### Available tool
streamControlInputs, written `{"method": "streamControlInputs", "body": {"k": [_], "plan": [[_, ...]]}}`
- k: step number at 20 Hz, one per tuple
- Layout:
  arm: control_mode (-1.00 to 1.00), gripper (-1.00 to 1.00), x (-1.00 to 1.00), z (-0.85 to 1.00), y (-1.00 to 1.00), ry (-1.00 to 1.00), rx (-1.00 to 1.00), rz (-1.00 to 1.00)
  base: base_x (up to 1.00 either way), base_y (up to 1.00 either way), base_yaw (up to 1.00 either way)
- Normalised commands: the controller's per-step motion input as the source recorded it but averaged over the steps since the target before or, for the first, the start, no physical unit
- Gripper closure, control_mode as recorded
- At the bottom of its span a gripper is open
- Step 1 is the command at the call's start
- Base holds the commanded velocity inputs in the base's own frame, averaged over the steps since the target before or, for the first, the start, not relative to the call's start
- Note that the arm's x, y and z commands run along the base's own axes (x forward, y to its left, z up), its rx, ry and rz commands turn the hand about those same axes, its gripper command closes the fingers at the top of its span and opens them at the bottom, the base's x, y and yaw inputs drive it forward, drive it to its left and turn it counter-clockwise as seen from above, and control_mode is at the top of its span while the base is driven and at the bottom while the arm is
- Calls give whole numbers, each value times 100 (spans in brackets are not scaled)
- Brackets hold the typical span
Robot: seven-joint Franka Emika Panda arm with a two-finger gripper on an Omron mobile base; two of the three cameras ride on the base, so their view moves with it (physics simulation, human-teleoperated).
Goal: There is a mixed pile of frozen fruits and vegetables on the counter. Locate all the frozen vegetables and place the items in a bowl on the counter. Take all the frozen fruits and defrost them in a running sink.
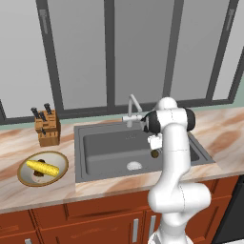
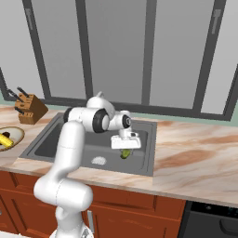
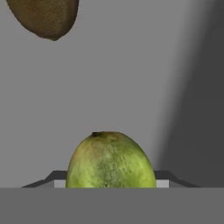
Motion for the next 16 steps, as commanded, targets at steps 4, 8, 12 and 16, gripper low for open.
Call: {"method": "streamControlInputs", "body": {"k": [4, 8, 12, 16], "plan": [[-100, 100, -14, -31, -2, -22, 8, 0, 0, 0, 0], [-100, 100, -17, -22, 0, -26, 9, -1, 0, 0, 0], [-100, 100, -13, -11, 0, -25, 2, 0, 0, 0, 0], [-100, 100, -3, -1, 1, -15, 0, 0, 0, 0, 0]]}}
